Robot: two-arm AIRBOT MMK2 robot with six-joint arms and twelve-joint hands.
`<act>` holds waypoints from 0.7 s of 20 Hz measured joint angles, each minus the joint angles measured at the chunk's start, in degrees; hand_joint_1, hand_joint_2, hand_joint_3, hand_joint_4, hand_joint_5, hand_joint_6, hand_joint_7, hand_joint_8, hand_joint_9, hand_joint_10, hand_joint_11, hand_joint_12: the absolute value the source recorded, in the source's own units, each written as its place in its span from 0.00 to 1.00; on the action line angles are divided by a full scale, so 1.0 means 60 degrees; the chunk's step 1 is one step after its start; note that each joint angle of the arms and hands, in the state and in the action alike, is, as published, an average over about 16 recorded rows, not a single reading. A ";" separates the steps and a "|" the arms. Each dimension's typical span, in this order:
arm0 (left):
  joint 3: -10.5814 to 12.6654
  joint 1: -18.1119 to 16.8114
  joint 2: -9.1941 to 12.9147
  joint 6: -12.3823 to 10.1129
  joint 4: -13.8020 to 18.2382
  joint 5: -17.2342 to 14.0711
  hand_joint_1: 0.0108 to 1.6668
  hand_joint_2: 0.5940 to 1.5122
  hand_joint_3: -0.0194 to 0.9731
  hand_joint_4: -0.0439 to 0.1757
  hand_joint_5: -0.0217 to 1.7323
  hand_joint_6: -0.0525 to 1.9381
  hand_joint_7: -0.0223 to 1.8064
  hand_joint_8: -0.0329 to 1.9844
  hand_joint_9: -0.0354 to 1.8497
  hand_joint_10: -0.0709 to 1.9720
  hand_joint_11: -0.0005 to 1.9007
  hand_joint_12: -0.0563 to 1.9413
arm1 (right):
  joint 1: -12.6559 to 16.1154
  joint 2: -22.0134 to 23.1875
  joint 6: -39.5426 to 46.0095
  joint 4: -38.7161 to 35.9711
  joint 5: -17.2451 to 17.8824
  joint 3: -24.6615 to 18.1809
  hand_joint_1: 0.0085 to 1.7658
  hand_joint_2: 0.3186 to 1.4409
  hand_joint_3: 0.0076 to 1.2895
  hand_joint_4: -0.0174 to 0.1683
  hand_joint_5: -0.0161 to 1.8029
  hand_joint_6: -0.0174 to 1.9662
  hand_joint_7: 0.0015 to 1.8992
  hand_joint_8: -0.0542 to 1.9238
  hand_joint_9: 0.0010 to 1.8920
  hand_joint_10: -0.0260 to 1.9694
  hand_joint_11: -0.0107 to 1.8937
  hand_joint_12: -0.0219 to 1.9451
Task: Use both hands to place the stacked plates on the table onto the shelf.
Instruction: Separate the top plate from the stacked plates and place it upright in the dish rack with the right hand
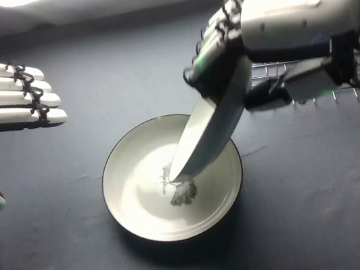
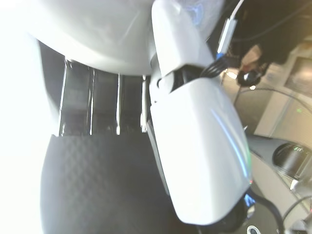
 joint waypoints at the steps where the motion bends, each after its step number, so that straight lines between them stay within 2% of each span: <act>1: -0.0014 0.0017 0.0047 0.0027 -0.0072 0.0015 0.00 0.56 0.04 0.20 0.02 0.03 0.02 0.02 0.03 0.04 0.01 0.03 | 0.0079 0.0015 0.0015 0.0144 -0.0022 -0.0019 0.77 0.71 0.00 0.05 0.41 0.68 0.43 0.64 0.38 0.73 0.35 0.79; 8: -0.0036 0.0156 0.0268 0.0221 -0.0853 -0.0018 0.00 0.56 0.04 0.20 0.02 0.03 0.02 0.02 0.03 0.04 0.01 0.03 | 0.0607 0.0075 0.0159 0.1657 -0.0350 -0.0187 0.77 0.71 0.00 0.04 0.41 0.67 0.43 0.64 0.38 0.73 0.35 0.79; 14: 0.0023 0.0277 0.0374 0.0372 -0.1339 0.0102 0.00 0.56 0.04 0.20 0.02 0.03 0.02 0.02 0.03 0.04 0.01 0.03 | 0.1030 0.0075 0.0282 0.3489 -0.0994 -0.0303 0.77 0.71 0.00 0.04 0.41 0.67 0.41 0.66 0.37 0.74 0.36 0.80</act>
